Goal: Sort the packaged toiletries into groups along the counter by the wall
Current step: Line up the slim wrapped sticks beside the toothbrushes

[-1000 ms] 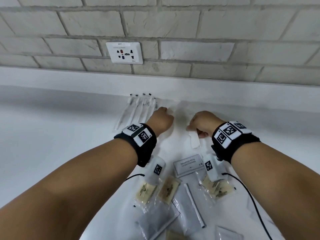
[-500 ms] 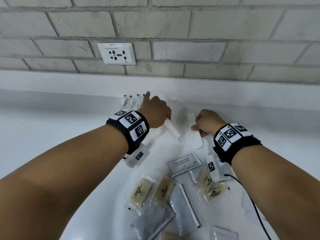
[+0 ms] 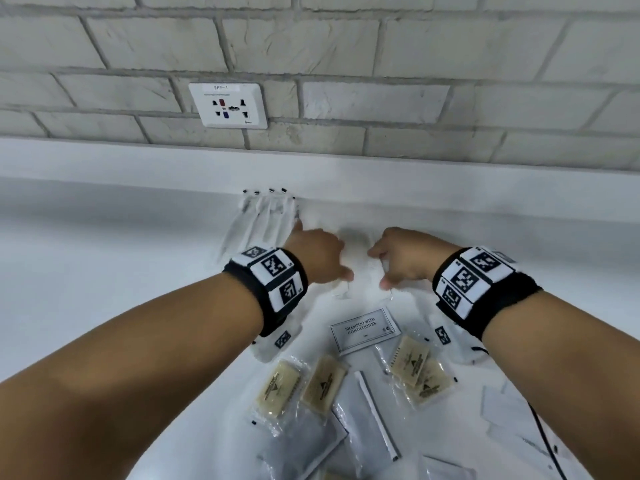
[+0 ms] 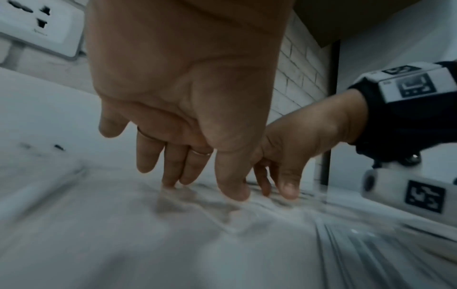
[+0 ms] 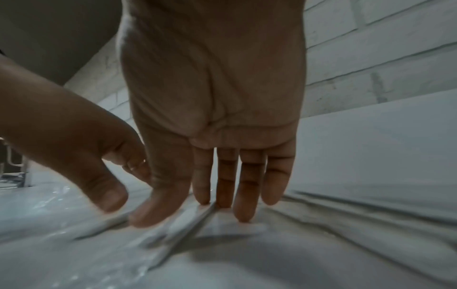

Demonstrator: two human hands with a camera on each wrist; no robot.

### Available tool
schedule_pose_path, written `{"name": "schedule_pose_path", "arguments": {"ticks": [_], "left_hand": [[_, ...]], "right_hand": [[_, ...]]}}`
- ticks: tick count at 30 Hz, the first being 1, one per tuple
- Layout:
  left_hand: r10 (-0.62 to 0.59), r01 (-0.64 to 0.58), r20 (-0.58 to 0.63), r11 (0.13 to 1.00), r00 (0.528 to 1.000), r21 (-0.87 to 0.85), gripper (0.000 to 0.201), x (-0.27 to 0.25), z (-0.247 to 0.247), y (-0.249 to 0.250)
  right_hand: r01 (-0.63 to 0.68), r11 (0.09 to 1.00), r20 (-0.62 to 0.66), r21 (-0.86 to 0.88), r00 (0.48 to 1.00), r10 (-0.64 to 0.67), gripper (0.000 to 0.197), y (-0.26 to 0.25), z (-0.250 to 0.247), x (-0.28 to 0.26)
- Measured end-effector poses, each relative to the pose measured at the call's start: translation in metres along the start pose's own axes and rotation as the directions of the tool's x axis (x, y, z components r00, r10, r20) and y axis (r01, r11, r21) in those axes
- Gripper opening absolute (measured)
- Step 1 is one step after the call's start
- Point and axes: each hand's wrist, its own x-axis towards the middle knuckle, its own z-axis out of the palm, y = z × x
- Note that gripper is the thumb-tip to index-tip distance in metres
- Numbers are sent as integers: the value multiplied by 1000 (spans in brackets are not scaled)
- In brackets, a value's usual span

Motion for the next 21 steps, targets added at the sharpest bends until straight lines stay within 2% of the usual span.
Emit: {"name": "schedule_pose_path", "arguments": {"ticks": [3, 6, 9, 11, 16, 21], "left_hand": [[13, -13, 20, 1000, 1000, 25, 80, -4, 12, -2], [22, -23, 43, 1000, 999, 20, 81, -5, 11, -12], [16, -17, 61, 1000, 998, 24, 82, -2, 6, -25], [30, -31, 58, 999, 998, 23, 83, 2, 4, -33], [73, -77, 64, 995, 995, 58, 86, 11, 5, -45], [49, -54, 61, 996, 997, 76, 85, 13, -1, -46]], "right_hand": [[10, 996, 37, -84, 999, -7, 73, -15, 6, 7], [31, 980, -8, -196, 999, -34, 58, -31, 10, 14], [33, 967, -48, -251, 998, -47, 57, -43, 12, 20], [23, 965, -66, -259, 997, -41, 59, -47, 11, 26], [21, 972, 25, -232, 1000, -16, 60, -56, 9, 36], [32, 976, 3, -215, 999, -32, 63, -55, 10, 42]]}}
